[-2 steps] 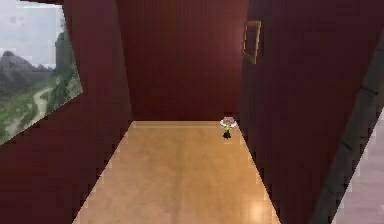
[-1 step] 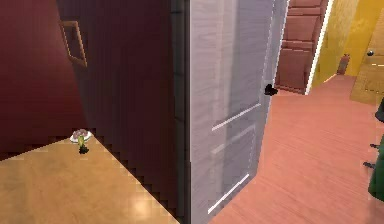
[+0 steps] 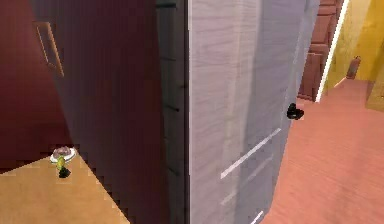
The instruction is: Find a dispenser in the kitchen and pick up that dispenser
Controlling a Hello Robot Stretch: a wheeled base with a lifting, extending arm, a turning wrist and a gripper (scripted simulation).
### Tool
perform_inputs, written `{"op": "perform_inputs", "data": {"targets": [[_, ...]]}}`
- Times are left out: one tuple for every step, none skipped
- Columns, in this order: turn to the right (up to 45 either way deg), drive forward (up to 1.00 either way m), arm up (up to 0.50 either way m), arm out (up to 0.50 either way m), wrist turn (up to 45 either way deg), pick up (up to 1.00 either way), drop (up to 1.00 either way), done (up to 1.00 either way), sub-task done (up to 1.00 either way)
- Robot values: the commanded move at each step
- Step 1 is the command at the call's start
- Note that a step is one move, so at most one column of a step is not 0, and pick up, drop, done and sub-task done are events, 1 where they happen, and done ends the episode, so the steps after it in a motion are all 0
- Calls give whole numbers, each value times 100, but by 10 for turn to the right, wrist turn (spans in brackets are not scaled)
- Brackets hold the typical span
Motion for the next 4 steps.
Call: {"op": "perform_inputs", "data": {"targets": [[420,0,0,0,0,0,0,0,0],[0,30,0,0,0,0,0,0,0],[0,90,0,0,0,0,0,0,0],[-30,0,0,0,0,0,0,0,0]]}}
